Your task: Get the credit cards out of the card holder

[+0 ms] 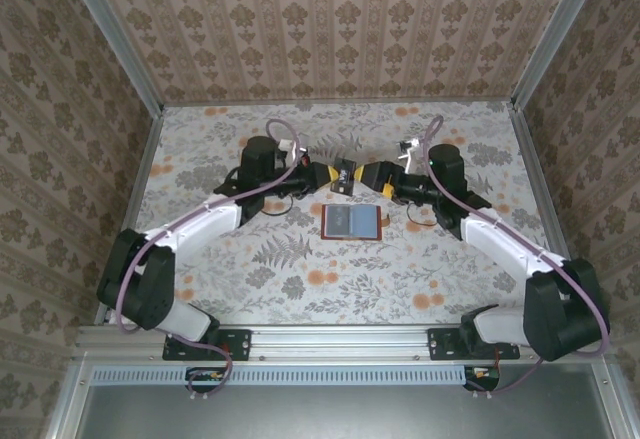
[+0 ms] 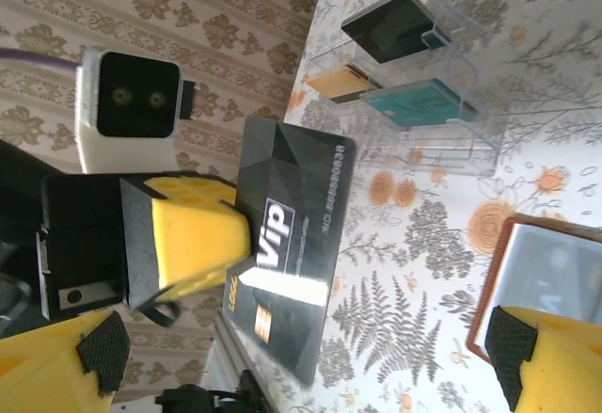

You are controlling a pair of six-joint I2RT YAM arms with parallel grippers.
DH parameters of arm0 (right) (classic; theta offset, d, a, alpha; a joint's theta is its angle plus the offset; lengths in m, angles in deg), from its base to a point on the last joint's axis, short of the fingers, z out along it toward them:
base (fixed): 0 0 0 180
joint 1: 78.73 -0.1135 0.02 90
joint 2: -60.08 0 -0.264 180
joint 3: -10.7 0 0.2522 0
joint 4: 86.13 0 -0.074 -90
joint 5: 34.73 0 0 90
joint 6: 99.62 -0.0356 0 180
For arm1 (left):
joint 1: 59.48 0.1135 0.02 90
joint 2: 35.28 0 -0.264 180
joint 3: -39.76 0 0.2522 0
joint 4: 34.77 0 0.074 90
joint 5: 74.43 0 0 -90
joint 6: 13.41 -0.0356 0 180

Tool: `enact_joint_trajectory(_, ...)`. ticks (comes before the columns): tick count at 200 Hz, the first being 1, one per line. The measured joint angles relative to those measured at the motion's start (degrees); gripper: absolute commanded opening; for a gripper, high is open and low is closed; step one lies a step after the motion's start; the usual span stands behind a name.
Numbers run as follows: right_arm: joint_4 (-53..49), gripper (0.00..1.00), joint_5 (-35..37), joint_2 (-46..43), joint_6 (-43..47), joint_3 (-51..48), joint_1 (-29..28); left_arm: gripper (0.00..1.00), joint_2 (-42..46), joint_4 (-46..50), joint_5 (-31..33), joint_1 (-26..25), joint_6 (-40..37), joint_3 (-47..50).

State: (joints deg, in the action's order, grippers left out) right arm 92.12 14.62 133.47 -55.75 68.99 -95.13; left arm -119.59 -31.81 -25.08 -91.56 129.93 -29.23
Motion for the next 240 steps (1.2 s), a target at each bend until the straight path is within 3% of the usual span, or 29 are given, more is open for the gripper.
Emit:
enact_joint_trajectory(36,-5.53,1.00,1.97,-5.07,3.32,-0.02,0.63,0.00,2.89,24.06,9.79,1.27,-22.73,-12.28)
enact_joint_trajectory(81,-9.66,1.00,3.78,-9.01,5.49,-0.50,0.90,0.00,7.15,35.82,21.94,2.71,-49.35,-13.90)
enact_joint_trajectory(137,-12.68,1.00,5.53,-12.35,6.16,-1.25,1.16,0.00,7.65,37.66,34.95,2.78,-79.47,-13.03)
enact_joint_trajectory(182,-14.23,1.00,6.40,-14.62,6.97,-1.55,1.27,0.00,6.21,35.80,37.90,2.97,-101.29,-10.51)
enact_joint_trajectory(240,-15.80,1.00,7.45,-16.11,6.97,-1.79,1.27,0.00,-2.58,33.44,37.27,5.49,-114.57,-13.57)
